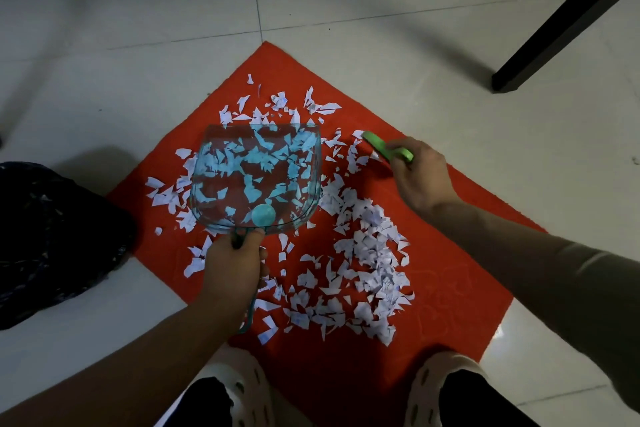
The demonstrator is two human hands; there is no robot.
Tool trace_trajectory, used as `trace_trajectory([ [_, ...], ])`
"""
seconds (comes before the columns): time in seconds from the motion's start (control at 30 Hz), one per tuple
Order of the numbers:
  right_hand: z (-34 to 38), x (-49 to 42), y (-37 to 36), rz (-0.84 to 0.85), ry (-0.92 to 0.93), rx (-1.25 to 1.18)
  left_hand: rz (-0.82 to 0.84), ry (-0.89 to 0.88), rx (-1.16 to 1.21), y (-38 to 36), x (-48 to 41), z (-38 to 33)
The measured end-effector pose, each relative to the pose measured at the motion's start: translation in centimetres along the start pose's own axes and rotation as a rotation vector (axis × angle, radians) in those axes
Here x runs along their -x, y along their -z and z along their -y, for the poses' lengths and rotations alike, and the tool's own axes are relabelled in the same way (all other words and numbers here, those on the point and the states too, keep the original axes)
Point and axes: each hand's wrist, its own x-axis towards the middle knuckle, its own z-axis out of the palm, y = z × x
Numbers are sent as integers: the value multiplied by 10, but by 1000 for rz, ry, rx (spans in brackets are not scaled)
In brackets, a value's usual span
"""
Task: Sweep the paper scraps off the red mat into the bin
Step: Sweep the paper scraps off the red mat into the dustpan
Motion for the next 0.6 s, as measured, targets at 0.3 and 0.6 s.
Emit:
trace_trajectory([
  [0.3,9,-43,-20,85,-28,166,-27,22,-6,3,-3,0],
  [0.6,18,-19,-8,31,51,79,-20,30,1,9,-4,2],
])
